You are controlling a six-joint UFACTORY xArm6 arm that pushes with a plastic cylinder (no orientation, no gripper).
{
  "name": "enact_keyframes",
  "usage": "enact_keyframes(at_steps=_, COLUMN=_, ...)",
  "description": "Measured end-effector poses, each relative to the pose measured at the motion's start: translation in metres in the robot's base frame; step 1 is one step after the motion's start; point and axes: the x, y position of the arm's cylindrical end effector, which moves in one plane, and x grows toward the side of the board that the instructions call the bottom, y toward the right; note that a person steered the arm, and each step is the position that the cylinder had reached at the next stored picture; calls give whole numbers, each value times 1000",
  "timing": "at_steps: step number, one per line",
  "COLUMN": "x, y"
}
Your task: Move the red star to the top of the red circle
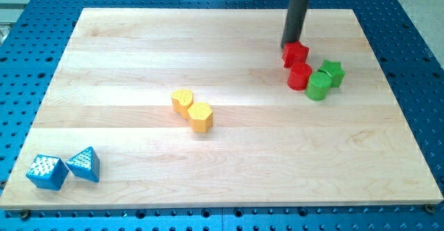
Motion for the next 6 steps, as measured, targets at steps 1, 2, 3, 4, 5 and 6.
enact_keyframes(at_steps=1, x=10, y=8)
enact_keyframes(at_steps=2, x=27, y=9)
enact_keyframes(at_steps=3, x=24, y=-3)
enact_keyframes(at_steps=4, x=0, y=-75)
enact_keyframes(at_steps=5, x=53, y=-186)
enact_keyframes(at_steps=6, x=136, y=-189)
